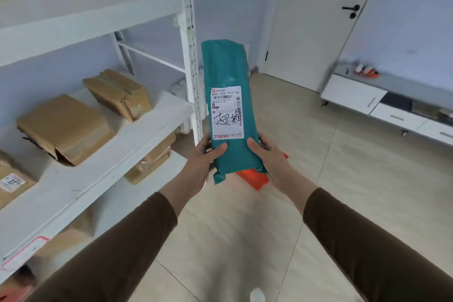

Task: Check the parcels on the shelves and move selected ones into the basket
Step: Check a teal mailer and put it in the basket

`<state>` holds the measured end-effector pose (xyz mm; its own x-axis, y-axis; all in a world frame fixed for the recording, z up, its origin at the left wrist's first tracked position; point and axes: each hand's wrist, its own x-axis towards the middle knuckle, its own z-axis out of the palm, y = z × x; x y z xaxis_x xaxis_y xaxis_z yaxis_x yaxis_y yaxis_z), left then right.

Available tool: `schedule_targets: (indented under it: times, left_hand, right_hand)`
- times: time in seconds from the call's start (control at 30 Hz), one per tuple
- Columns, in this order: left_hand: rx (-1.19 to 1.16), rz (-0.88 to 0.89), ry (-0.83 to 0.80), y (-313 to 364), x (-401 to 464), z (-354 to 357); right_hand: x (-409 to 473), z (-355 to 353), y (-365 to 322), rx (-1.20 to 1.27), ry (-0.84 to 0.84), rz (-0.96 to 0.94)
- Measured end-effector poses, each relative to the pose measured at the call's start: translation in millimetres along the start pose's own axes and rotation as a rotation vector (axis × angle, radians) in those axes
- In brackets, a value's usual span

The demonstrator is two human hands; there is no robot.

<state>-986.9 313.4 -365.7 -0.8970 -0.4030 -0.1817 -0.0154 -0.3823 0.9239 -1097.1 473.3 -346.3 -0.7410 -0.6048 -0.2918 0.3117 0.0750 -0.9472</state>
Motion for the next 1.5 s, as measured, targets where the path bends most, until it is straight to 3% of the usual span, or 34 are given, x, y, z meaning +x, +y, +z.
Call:
schedule_targets:
  times: [0.23, 0.6, 1.0, 1.33, 1.5]
  left_hand:
    - [0.014, -0.078, -0.048, -46, 95, 77]
    - [-0.154, -0.273, 0.159, -154, 261, 177]
    - [-0.218, -0.400, 0.302, -238, 424, 172]
    - [-0.306, -0.483, 0.497, -323, 548, 157]
    - [-0.324, -0.516, 0.633, -396, 604, 143]
  right_hand:
    - [59, -111, 1, -0.011, 0.039, 0.053]
    - [206, -270, 9, -0.188, 0.011, 0.182]
    - [411, -333, 60, -0.354, -0.117, 0.328]
    - [568, -378, 151, -0.404, -0.256, 0.453]
    - [643, -403, 221, -0.492, -0.338, 0.480]
